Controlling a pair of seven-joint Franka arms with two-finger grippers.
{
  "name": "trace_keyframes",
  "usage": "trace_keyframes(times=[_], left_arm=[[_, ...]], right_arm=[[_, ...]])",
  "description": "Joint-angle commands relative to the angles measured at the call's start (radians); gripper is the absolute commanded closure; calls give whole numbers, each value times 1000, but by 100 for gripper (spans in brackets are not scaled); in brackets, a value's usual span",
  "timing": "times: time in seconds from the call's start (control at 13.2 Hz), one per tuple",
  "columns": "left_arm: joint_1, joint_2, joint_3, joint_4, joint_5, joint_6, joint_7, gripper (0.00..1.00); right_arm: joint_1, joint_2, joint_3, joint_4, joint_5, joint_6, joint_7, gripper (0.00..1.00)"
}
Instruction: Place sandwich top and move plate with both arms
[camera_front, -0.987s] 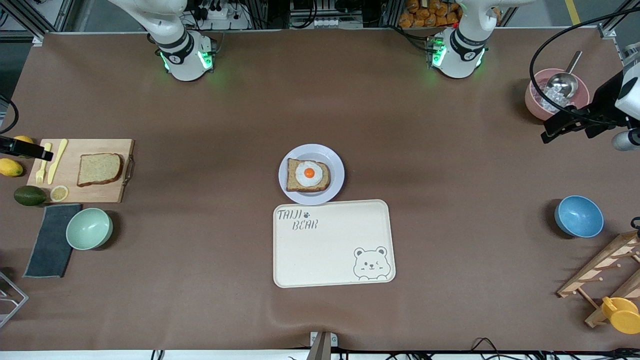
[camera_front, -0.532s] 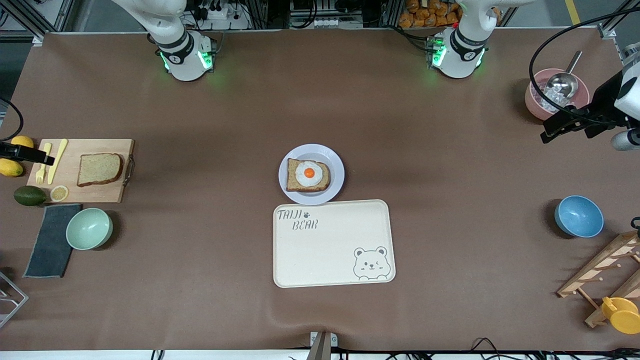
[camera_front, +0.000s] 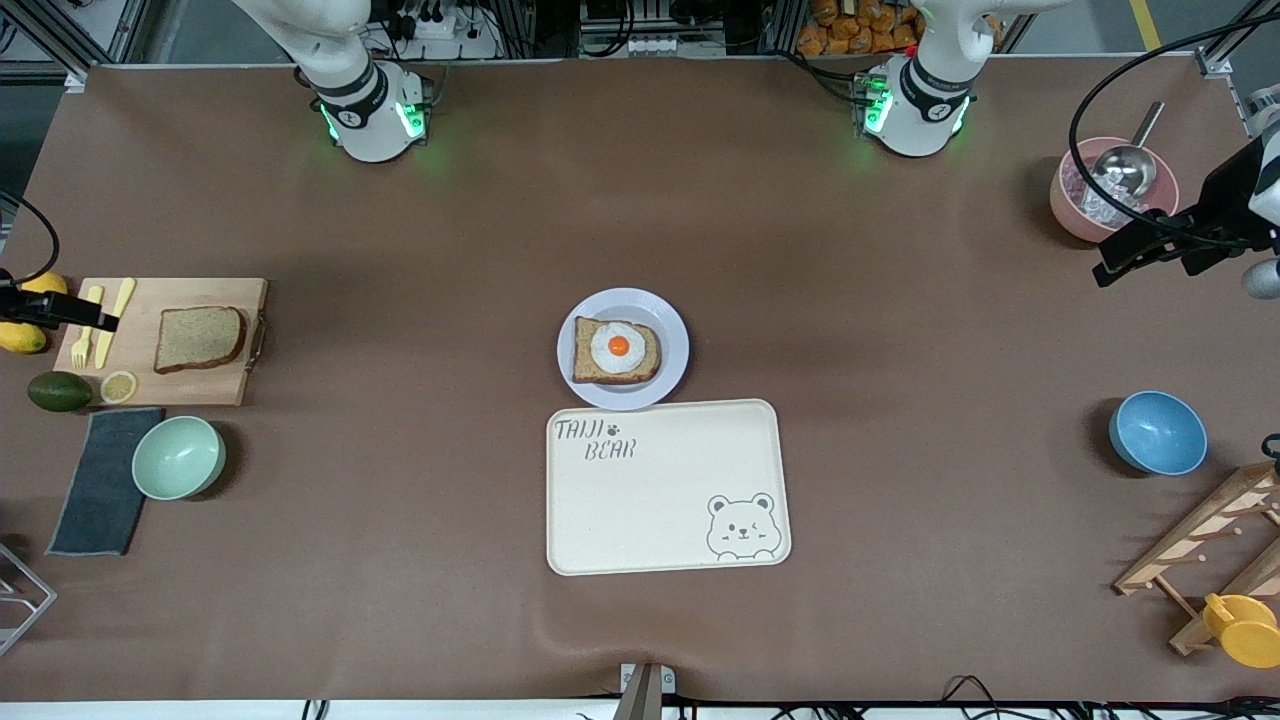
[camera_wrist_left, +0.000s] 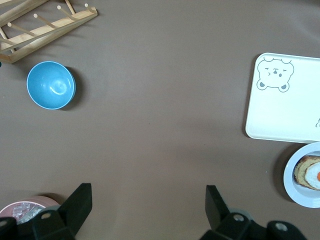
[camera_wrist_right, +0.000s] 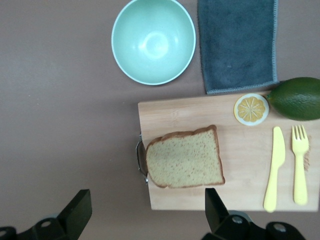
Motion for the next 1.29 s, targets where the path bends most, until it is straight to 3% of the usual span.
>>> trace_keyframes(times=[0.0,0.3,0.53,0.99,1.22], left_arm=[[3,-6,-1,13,7,-14,17,0],[3,-6,0,13,6,-17,17,0],[3,-6,-1,15,5,-17,15,0],[-6,-6,-7,10,5,-21,1,0],[-5,-6,-7,10,5,-21,5,0]], right_arm=[[-54,53,14,2,29,40,-104,0],[-97,110,15,-4,30,108,-224,0],[-120,149,14,-2,79,122,-299,0],[-143,216,14,-4,81,168,-341,17],[-163,250,14,-1,101,172,-385,18]])
